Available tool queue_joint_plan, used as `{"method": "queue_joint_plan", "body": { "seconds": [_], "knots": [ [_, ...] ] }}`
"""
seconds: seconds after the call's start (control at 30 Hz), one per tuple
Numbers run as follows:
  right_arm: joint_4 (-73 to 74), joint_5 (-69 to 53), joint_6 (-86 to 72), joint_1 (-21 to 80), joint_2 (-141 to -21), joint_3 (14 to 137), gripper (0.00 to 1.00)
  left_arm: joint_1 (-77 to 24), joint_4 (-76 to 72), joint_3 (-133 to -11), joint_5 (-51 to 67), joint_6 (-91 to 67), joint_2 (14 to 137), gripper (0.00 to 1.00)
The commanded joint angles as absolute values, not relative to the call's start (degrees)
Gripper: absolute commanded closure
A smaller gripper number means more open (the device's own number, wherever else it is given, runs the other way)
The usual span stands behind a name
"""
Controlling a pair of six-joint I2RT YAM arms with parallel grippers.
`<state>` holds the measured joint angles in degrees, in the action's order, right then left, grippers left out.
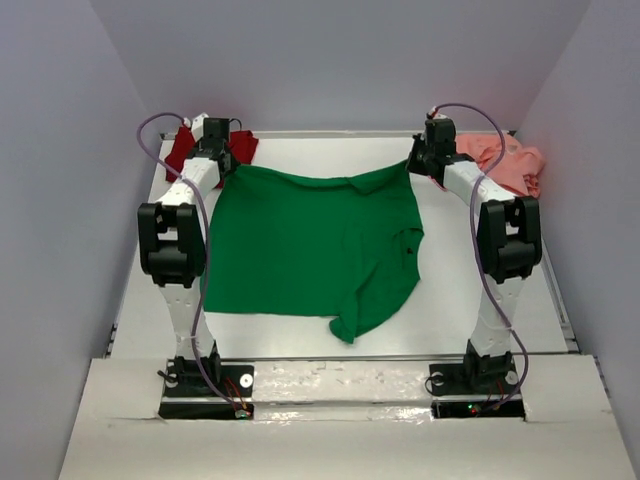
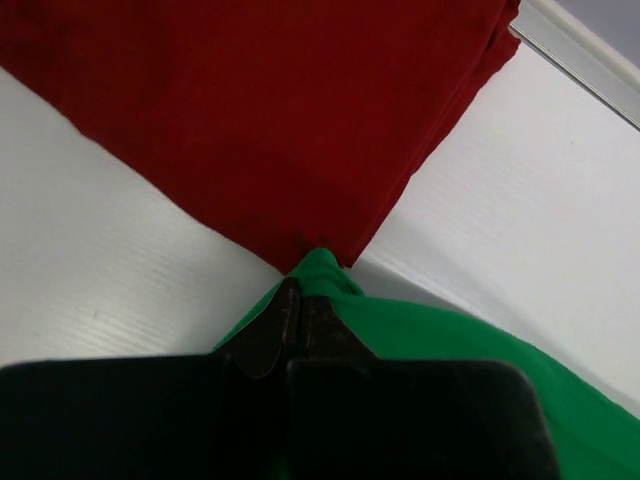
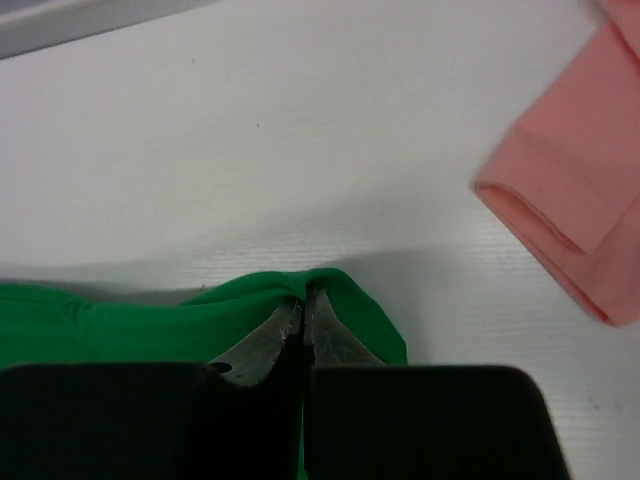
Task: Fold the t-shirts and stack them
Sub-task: Flatten the tshirt out, then fold the tshirt
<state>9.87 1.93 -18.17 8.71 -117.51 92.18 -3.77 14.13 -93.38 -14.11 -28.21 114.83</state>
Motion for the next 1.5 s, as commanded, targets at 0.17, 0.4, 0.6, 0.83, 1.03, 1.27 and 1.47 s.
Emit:
{"method": "queue_joint_plan", "body": {
  "seconds": [0.17, 0.4, 0.6, 0.83, 1.03, 1.27, 1.47],
  "knots": [
    [13.27, 3.43, -16.43, 8.53, -121.99, 105.99, 1.0, -3.87, 20.47, -108.19, -15.99, -24.79, 122.25, 1.0],
    [14.24, 2.55, -17.05, 8.53, -117.25, 101.96, 1.0, -2.55, 23.72, -108.46, -18.28, -24.17, 121.55, 1.0],
    [16.17, 0.71, -17.14, 8.53, -112.95, 98.1, 1.0, -1.58, 25.84, -108.28, -18.9, -23.82, 121.03, 1.0],
    [16.79, -1.93, -18.45, 8.53, -108.11, 92.38, 1.0, -0.88, 25.84, -104.86, -19.25, -23.38, 119.53, 1.0],
    [17.84, -4.3, -19.95, 8.53, -103.37, 87.11, 1.0, -0.62, 25.05, -101.87, -18.99, -23.2, 117.86, 1.0],
    [18.1, -4.92, -21.0, 9.05, -98.62, 81.65, 1.0, -0.62, 24.79, -99.23, -18.02, -23.73, 115.32, 1.0],
    [18.72, -5.36, -21.27, 9.05, -96.16, 78.67, 1.0, -0.62, 26.1, -98.35, -18.46, -23.38, 113.82, 1.0]
  ]
}}
